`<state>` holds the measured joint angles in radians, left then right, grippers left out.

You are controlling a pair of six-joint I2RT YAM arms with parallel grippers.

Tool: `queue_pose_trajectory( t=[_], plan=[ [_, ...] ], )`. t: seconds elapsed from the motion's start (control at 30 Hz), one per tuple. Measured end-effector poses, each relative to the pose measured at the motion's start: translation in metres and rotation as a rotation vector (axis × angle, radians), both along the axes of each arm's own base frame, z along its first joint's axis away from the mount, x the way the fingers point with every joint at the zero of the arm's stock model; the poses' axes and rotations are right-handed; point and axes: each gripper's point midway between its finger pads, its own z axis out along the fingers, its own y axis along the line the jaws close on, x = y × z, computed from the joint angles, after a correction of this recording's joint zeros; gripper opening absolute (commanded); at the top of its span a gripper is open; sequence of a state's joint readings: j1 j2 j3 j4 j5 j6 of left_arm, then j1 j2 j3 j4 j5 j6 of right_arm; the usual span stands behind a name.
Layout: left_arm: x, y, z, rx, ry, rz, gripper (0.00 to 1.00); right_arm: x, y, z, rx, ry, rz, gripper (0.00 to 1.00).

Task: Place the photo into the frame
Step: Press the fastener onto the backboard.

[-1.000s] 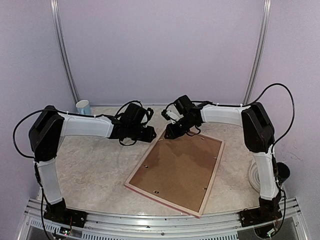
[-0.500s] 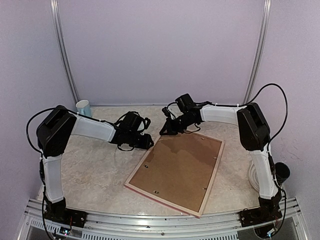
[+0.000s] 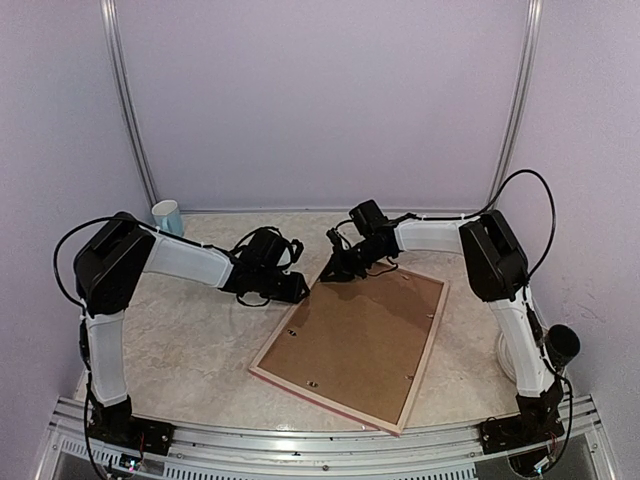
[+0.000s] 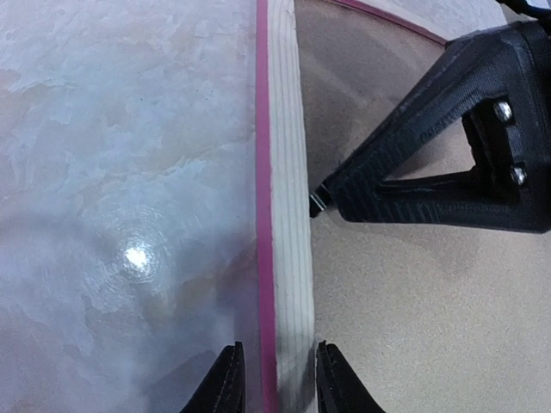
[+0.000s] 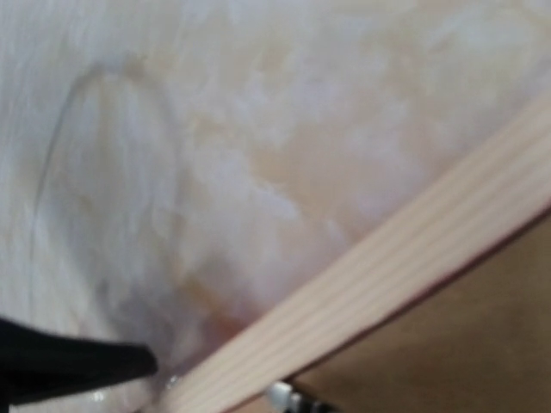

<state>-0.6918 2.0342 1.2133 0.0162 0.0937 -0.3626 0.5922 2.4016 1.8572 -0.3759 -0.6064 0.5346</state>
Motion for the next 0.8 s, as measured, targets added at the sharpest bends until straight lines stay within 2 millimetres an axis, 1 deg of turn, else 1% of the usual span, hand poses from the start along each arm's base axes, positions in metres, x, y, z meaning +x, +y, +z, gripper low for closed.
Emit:
queue_pose_trajectory(
  t=[0.2, 0.27, 0.37, 0.47, 0.8],
  plan=[
    [-0.007, -0.008, -0.004, 0.018, -0.006, -0.012, 0.3, 0.009, -0.003, -0.001, -0.014, -0.011, -0.025, 0.0],
    [-0.008, -0.007, -0.008, 0.027, -0.003, -0.01, 0.3, 0.013, -0.002, -0.001, -0.021, -0.016, -0.032, 0.0],
    [-0.007, -0.008, -0.009, 0.026, -0.006, -0.004, 0.29, 0.018, 0.0, -0.002, -0.027, -0.024, -0.036, 0.0],
    [-0.006, -0.008, -0.009, 0.027, -0.008, 0.001, 0.27, 0.018, 0.0, -0.003, -0.031, -0.019, -0.032, 0.0],
    [-0.003, -0.009, -0.009, 0.018, -0.014, 0.014, 0.27, 0.011, 0.002, -0.007, -0.005, -0.04, 0.015, 0.0]
  ],
)
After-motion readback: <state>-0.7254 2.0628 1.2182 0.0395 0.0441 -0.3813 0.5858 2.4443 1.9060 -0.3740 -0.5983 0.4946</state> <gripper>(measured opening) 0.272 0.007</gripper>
